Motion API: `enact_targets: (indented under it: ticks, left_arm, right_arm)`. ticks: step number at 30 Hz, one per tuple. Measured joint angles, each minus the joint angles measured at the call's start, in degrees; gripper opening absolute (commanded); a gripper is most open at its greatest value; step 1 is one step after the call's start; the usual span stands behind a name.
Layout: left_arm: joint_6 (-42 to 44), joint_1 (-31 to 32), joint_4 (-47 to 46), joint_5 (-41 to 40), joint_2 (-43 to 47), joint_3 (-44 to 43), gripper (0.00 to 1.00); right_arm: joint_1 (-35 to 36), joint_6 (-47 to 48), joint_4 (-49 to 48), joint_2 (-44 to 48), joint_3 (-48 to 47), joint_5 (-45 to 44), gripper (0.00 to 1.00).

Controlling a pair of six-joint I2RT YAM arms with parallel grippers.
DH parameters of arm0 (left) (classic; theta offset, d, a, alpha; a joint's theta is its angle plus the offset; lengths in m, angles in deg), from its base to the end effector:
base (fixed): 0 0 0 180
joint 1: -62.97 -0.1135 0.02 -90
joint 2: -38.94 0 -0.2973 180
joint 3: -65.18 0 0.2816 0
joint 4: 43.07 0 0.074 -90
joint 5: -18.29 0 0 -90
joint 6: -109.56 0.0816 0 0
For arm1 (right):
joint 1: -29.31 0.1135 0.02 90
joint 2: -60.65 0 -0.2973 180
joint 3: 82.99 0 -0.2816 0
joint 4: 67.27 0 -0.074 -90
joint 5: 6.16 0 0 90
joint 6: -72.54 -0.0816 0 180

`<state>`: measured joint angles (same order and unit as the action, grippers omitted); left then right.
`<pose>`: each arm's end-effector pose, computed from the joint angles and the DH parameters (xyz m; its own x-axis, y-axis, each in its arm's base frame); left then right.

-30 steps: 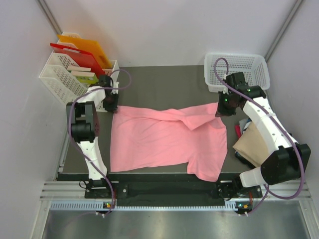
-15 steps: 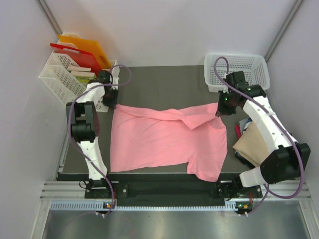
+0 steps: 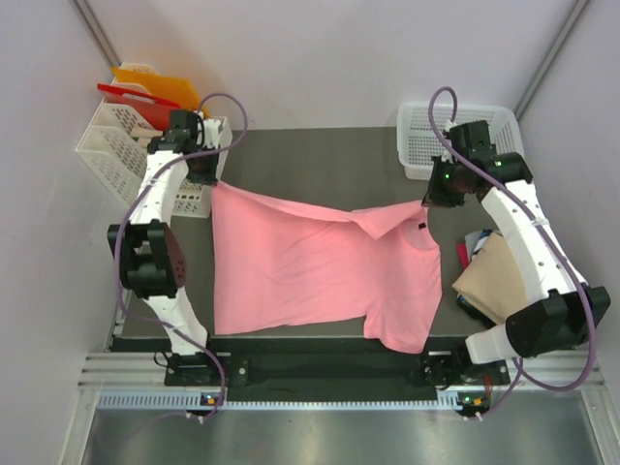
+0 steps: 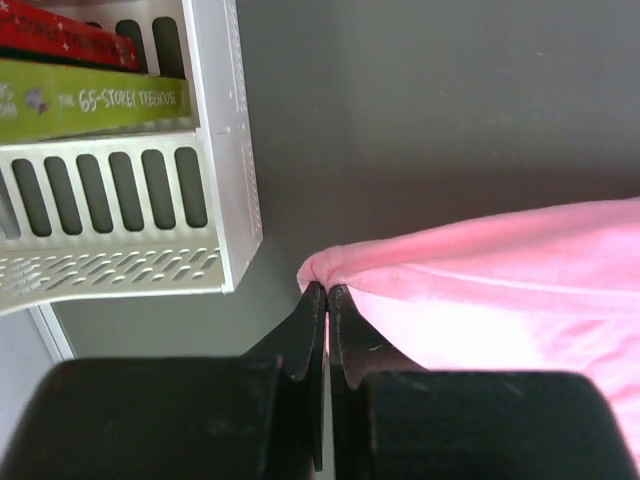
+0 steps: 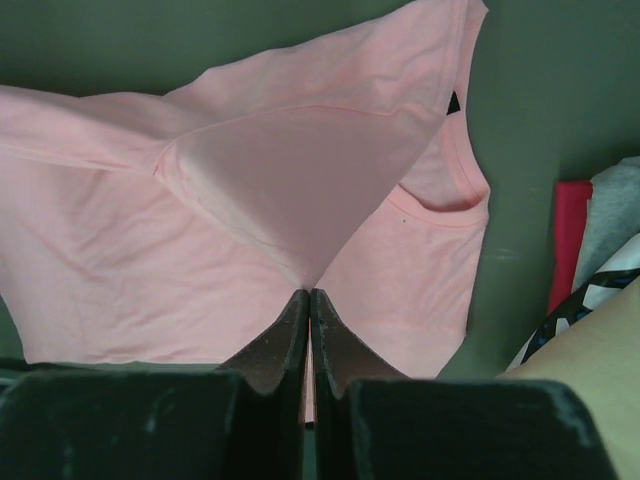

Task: Fold and stack the t-shirts
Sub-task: Fold the flattened tshirt in 1/3 of the way

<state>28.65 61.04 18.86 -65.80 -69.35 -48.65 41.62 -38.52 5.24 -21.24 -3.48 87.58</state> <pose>0.4795 0.0078 0.2937 -0.8182 0.1297 -0.5601 0.1547 0.9880 0.0028 0.3276 0.0769 0.3720 -0.8267 0.1866 -0.5308 0.0501 0.9641 0.2609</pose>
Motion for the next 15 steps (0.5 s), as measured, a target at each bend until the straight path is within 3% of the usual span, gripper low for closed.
enact_targets:
  ticks: [6,15]
  left_arm:
    - [1.36,0.11,1.62,0.52,7.06,8.35,0.0]
    - [1.62,0.24,5.25,2.14,10.1,14.43,0.0]
  right_arm:
    - [-0.02,-0.44,1.4,3.72,2.4,-0.02,0.0]
    - [-0.07,-0.63,5.05,7.37,4.92,-1.57,0.0]
